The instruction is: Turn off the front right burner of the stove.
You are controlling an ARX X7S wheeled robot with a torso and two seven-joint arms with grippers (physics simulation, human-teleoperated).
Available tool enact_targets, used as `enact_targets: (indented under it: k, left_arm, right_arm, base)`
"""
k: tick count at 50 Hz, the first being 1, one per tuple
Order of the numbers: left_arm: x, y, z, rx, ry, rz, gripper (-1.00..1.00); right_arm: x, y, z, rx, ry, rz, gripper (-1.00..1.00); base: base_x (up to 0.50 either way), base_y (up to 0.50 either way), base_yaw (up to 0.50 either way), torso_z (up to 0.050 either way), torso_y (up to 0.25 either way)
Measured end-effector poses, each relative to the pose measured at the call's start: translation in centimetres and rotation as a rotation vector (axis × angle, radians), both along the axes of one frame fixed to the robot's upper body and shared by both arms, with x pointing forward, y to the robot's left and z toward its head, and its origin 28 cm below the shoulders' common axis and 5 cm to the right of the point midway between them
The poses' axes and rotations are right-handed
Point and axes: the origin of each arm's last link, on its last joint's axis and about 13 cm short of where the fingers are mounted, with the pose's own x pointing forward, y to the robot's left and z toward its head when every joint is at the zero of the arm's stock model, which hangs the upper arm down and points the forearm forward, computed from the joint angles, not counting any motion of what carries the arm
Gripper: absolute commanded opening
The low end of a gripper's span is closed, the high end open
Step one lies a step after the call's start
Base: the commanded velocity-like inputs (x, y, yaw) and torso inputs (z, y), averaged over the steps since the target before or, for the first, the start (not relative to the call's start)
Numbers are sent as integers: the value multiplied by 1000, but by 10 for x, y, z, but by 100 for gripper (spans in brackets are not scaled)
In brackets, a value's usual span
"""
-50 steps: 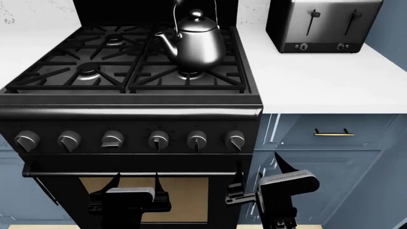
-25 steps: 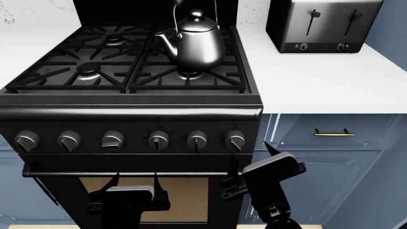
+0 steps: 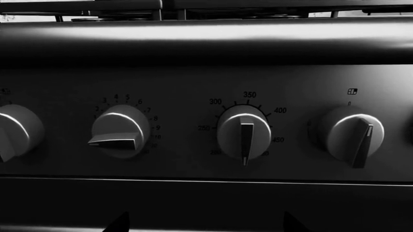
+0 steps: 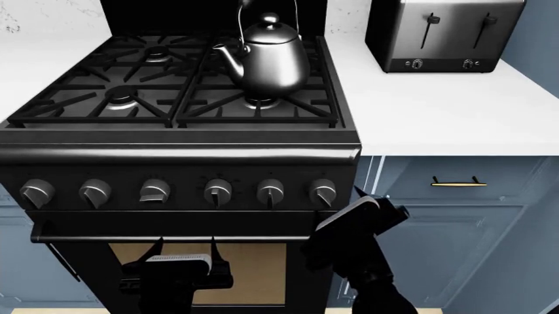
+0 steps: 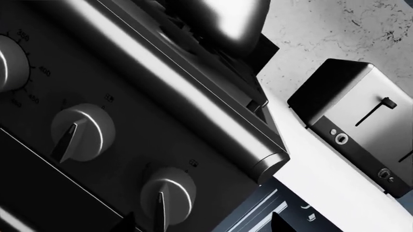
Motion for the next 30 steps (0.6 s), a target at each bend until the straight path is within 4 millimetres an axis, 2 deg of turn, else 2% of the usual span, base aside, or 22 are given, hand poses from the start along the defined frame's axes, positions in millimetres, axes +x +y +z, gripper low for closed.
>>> enact_targets:
  k: [30]
  left_arm:
    - [2,1,-2,5,10,11,100]
  right_arm:
    - [17,6,-3,-86,37,73,100]
  base:
    - [0,0,0,0,0]
